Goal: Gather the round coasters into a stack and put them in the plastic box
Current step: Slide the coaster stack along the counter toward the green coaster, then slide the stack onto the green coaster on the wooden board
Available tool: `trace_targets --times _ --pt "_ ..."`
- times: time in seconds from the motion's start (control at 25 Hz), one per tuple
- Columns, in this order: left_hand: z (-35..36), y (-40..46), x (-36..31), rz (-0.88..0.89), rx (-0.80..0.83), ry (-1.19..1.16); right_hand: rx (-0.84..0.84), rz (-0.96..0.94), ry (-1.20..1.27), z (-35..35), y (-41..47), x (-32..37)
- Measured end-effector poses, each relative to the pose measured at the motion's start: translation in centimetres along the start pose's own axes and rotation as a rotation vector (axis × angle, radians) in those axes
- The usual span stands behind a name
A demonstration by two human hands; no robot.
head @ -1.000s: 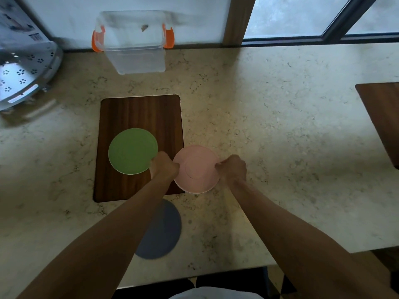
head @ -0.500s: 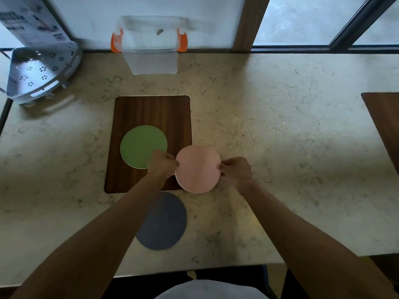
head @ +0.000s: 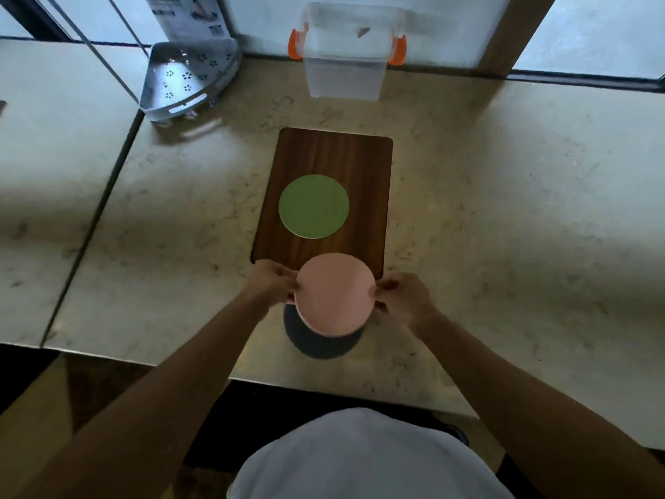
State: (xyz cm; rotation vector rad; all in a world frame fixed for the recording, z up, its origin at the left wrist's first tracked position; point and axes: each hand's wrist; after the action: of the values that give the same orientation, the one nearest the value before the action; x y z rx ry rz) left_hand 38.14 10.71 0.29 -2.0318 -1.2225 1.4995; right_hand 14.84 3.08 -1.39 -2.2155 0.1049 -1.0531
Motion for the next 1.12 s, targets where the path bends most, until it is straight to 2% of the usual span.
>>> trace_targets --times 0.16,0.32,0.6,1.12 --pt "-1.1 -0.9 3.6 -0.043 -0.066 -0.035 0.057 -0.060 -0.167 2.0 -0.9 -0.2" --pt "-0.7 -0.6 5.6 -0.071 -0.130 -0.035 0.003 -0.067 -0.268 3.2 -1.4 -0.4" --pt "-0.6 0.0 6.8 -0.005 -0.127 0.025 -0.029 -0.070 -0.292 3.5 -2.0 -0.4" --pt "-0.6 0.3 6.5 -0.030 -0.105 0.053 -0.025 -0.009 -0.249 3.7 -1.9 -0.7"
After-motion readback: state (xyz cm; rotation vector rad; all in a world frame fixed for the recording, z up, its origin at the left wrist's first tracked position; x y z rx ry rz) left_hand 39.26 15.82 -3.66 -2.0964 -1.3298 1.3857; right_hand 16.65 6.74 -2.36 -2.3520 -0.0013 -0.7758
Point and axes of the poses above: each hand's wrist, its own y-axis towards the middle knuckle, its own z-axis out of the palm, x = y × z, and after that the axes turned 1 degree about -z, right-handed
